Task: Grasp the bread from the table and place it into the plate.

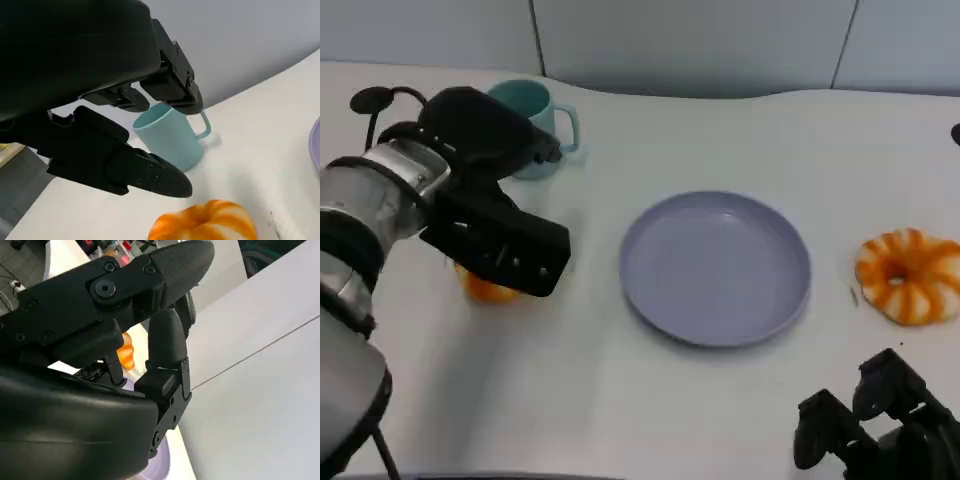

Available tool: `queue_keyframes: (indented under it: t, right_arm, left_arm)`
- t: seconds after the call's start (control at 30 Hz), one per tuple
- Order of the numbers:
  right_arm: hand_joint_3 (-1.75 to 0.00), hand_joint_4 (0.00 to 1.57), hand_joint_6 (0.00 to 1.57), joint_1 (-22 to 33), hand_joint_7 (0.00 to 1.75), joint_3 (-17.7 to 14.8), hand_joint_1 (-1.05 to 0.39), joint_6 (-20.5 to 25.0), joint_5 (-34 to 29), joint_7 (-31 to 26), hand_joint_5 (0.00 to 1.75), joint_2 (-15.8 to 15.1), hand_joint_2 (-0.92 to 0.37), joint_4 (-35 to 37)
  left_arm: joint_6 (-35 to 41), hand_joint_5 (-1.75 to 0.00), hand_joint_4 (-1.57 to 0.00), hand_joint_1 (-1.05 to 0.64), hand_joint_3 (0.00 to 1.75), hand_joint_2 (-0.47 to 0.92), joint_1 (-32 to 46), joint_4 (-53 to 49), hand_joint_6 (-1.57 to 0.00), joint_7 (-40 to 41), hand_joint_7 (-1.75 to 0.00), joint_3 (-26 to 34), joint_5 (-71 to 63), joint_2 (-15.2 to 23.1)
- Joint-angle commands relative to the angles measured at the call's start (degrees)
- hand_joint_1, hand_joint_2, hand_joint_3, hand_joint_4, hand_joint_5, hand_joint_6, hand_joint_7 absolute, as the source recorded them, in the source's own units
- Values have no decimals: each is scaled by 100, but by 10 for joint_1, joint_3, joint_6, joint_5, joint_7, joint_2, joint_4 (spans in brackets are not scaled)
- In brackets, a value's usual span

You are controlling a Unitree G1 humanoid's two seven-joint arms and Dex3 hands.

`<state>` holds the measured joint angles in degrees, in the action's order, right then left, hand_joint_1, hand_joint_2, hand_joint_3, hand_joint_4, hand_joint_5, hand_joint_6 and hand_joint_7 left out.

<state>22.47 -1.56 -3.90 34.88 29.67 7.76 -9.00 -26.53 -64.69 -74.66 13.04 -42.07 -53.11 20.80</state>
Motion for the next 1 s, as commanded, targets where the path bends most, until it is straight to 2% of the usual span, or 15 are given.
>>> queue_keyframes:
  t: [0.03,0.17,0.33,0.57,1.0]
  right_arm:
    - [0,77,64,13,175,2,-45,6,7,-4,175,-2,-86,-18]
    - [0,77,64,15,175,3,-45,8,7,-6,175,-3,-86,-22]
    - [0,77,64,15,175,0,-45,10,13,-1,175,-4,-86,-22]
    - [0,76,65,9,174,-4,-44,-4,13,10,175,-3,-87,-15]
    - [0,78,66,10,175,-5,-46,-4,7,4,175,-8,-87,-21]
  left_arm:
    - [15,-2,-48,-42,0,85,17,-6,-39,25,-1,-3,-2,-1]
    - [18,-1,-48,-43,1,86,19,-7,-39,30,-1,-4,-3,-3]
    - [47,0,-43,-50,5,92,38,-25,-34,17,0,21,27,-32]
    - [73,0,-42,-46,6,92,55,-34,-32,-5,0,44,54,-50]
    - [88,-1,-43,-46,8,92,81,-37,-31,-14,0,55,69,-54]
